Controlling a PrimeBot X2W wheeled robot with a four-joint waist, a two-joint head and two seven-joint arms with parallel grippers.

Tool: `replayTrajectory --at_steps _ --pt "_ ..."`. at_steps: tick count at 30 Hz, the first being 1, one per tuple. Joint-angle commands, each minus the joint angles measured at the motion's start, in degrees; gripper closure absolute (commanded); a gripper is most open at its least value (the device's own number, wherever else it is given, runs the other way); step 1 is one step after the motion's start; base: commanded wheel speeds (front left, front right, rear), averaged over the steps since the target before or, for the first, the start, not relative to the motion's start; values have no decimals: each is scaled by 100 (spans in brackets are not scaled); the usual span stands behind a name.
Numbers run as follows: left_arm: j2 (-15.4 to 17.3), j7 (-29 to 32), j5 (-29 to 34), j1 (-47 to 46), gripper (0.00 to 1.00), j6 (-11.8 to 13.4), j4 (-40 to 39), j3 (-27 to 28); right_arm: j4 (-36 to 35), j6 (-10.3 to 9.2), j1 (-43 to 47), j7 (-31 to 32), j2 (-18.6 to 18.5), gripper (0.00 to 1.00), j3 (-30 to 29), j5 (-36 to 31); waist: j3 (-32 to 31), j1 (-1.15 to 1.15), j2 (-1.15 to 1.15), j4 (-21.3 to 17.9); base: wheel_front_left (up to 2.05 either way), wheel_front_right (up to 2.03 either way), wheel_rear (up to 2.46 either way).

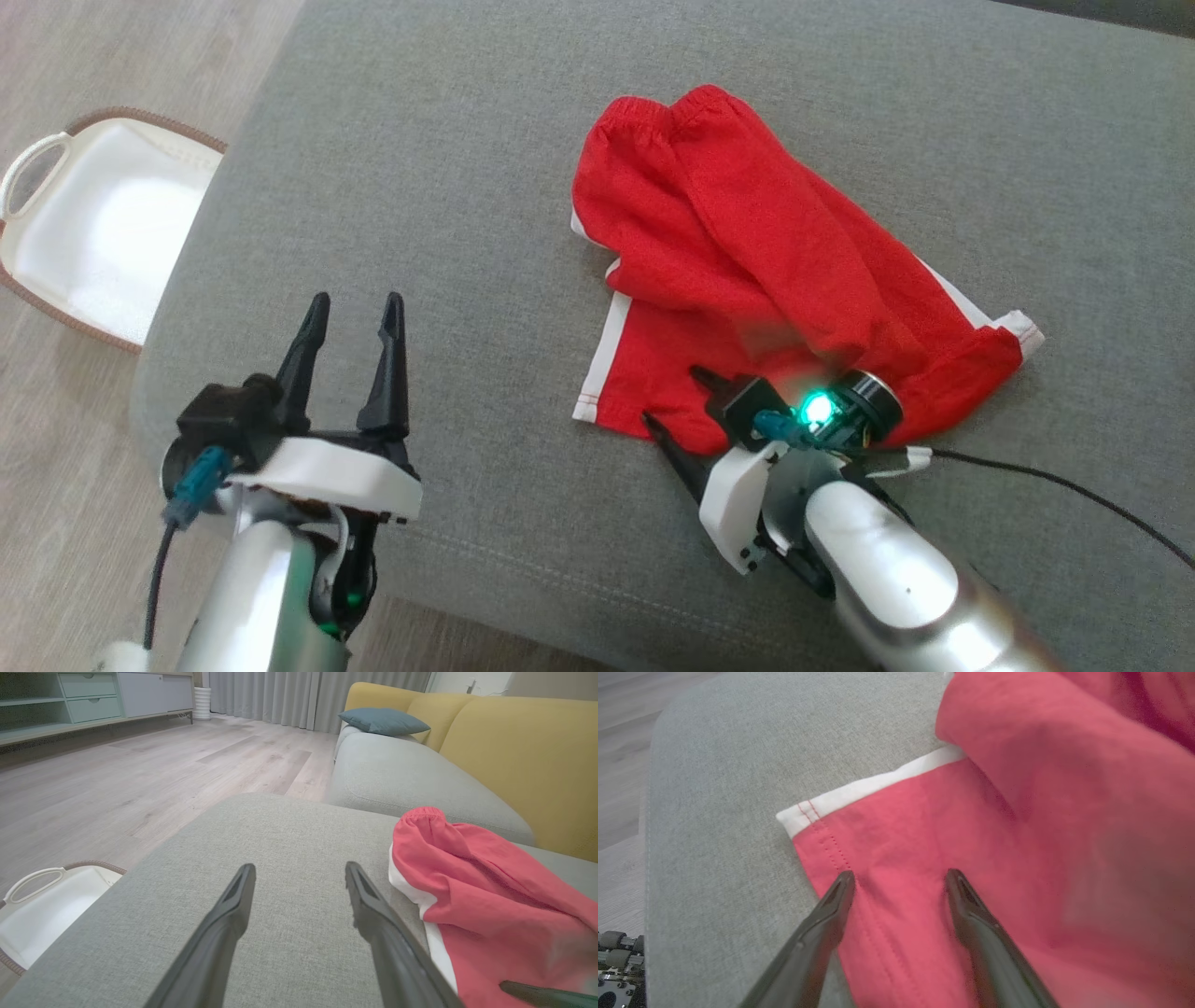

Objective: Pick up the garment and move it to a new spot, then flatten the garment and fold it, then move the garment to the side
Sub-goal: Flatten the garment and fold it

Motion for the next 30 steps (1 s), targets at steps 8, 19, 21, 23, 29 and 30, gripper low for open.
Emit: replayTrajectory --at_steps 8,19,21,23,29,30 --pt "5 -70 173 -164 0 -71 -112 451 423 -5 -138 -162 70 100 -69 -7 -186 0 0 -301 0 0 0" --pt "-13 -70 330 33 0 -119 -140 517 -128 -5 128 -126 -655 100 -496 -65 -653 0 0 -1170 0 0 0" --pt "-15 -70 345 47 0 -123 -153 493 -317 -5 159 -6 -938 100 -571 -21 -700 0 0 -1292 0 0 0" --pt "-16 -70 357 57 0 -124 -163 467 -500 -5 153 112 -1249 100 -668 14 -741 0 0 -1393 0 0 0" --pt "-18 -70 346 57 0 -114 -172 381 -823 -5 128 433 -1967 100 -937 142 -786 0 0 -1543 0 0 0" --pt "-18 -70 344 61 0 -112 -169 367 -843 -5 129 463 -2020 100 -993 168 -792 0 0 -1557 0 0 0"
